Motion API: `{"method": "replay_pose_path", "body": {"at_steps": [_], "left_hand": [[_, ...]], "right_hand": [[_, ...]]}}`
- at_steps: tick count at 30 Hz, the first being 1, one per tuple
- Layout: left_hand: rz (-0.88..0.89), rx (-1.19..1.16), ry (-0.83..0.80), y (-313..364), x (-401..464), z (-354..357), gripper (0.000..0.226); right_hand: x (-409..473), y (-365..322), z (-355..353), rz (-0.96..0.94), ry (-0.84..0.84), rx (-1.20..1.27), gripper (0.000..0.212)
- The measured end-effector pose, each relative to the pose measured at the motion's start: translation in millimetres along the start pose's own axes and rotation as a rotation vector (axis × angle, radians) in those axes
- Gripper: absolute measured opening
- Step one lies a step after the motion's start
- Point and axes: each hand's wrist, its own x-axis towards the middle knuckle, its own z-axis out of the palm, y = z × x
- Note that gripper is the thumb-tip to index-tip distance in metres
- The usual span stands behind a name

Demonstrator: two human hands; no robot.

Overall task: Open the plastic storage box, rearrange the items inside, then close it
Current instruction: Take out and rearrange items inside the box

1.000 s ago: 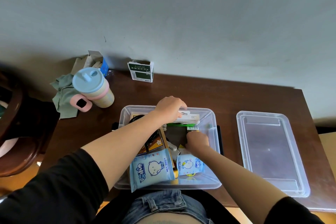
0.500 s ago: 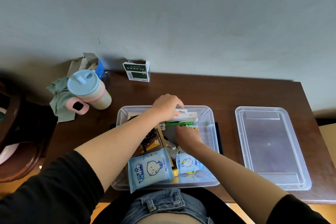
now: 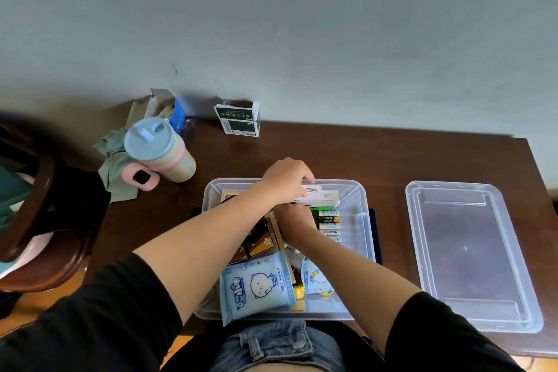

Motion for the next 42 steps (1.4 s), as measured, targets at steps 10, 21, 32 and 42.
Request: {"method": "replay_pose_path", "body": {"at_steps": [10,21,32,42], "left_hand": [[-0.005,-0.016,0.010,-0.7,-0.2,2.0,0.036],[0.009,-0.004,0.025,0.1,-2.7,3.4,0.037],[0.002,-0.007,0.033,0.2,-3.8,4.6,0.037],[0.000,0.018,0.039,0.5,-3.7,4.6,0.035]], "right_hand": [[5.3,-3.5,-2.8,0.007,-0.065,-0.097,0.022],[1.4,-2.7,-3.1,0.048,-0.066,-0.087,0.021],[-8.4,5.5,-1.0,0.069,-0.070,-0.133,0.015],[-13.7,14.9,-1.7,0.188,0.073,0.202,0.016]]}}
